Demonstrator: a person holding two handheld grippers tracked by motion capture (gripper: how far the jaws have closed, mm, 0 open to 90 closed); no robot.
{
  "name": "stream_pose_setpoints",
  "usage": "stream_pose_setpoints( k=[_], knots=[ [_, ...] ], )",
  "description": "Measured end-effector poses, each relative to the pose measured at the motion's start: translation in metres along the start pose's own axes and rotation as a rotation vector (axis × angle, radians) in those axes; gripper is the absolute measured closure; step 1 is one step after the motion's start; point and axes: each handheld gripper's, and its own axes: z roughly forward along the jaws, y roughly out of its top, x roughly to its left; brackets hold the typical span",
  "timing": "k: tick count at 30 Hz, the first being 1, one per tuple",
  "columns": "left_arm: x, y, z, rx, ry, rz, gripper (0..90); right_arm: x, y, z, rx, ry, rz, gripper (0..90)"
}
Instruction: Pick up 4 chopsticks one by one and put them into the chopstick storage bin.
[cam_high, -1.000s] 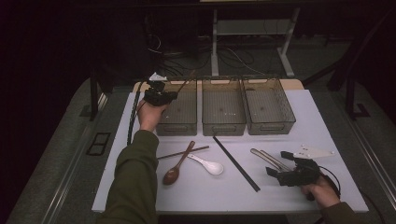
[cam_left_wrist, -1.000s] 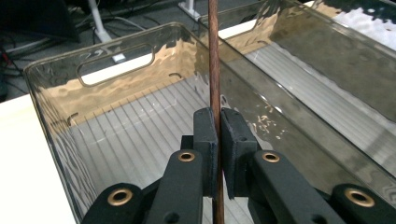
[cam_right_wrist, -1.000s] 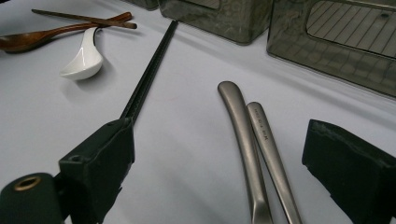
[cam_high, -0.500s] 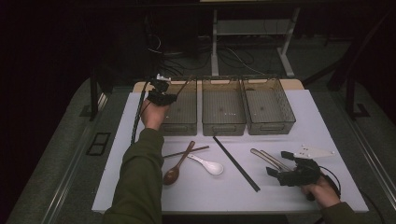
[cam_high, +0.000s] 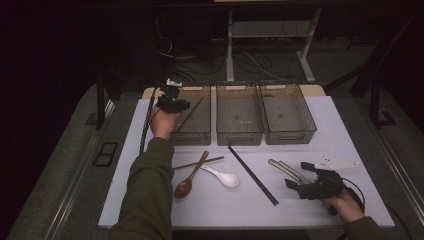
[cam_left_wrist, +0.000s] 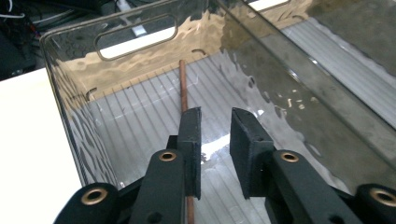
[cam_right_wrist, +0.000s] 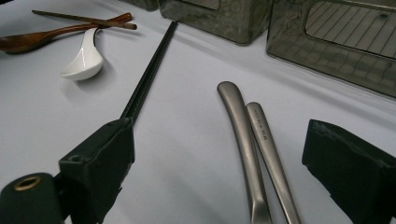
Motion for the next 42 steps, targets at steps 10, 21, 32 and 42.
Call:
stream_pose_setpoints(
  k=[10, 21, 32, 42],
  knots=[
    [-0.006, 0.001, -0.016, 0.005, -0.067, 0.056, 59.2, 0.0, 0.0, -0.001, -0.001, 0.0, 0.001, 8.9],
    [-0.017, 0.002, -0.043, -0.029, -0.162, 0.121, 49.2, 0.0, 0.0, 0.0, 0.0, -0.002, 0.001, 8.9],
    [-0.034, -0.012, -0.068, -0.056, -0.235, 0.193, 39.5, 0.001, 0.0, 0.0, 0.003, -0.002, 0.001, 8.9],
    [-0.049, -0.031, -0.085, -0.081, -0.269, 0.256, 31.8, 0.001, 0.0, 0.0, 0.005, -0.003, 0.0, 8.9]
  ],
)
